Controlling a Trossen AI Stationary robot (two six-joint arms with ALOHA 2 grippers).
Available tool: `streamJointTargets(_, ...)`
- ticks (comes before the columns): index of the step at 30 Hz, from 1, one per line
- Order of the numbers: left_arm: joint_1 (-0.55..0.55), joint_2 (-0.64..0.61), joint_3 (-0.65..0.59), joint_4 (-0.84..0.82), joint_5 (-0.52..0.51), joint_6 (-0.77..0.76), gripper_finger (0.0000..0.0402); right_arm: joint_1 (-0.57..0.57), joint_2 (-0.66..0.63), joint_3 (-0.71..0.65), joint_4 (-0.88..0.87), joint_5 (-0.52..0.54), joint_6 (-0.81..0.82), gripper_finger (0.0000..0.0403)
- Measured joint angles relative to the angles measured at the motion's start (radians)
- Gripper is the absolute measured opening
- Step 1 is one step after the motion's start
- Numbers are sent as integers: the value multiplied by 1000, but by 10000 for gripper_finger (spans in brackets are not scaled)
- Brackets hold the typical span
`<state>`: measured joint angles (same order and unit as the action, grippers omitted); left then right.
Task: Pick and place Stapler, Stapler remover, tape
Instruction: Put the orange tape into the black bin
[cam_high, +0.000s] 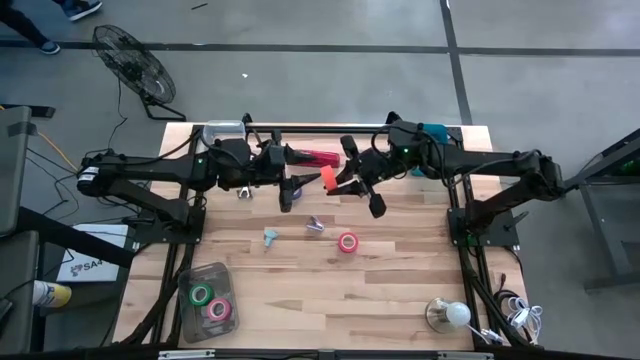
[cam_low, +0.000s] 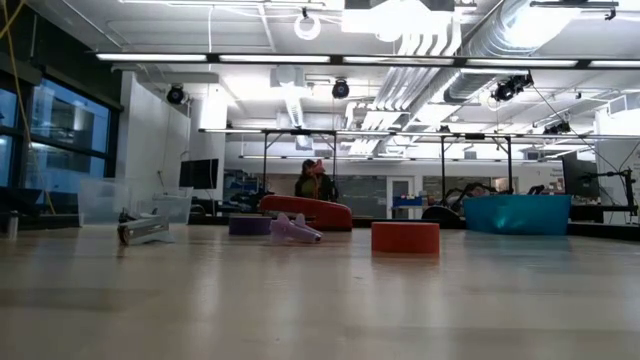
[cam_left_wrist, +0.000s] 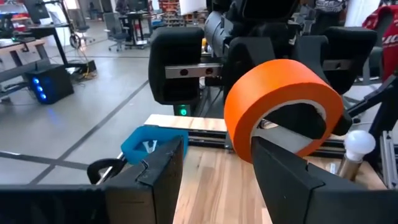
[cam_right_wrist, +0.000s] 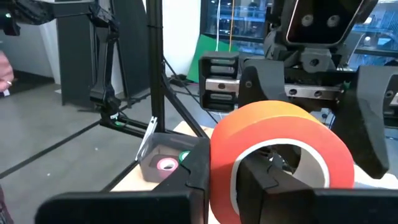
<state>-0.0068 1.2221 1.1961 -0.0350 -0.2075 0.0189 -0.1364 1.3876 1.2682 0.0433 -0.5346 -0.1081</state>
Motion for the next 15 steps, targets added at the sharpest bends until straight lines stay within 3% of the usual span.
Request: streamJointTargets(15, 0, 0, -1, 35, -5, 6, 183, 0, 40, 0, 71, 32, 23, 33)
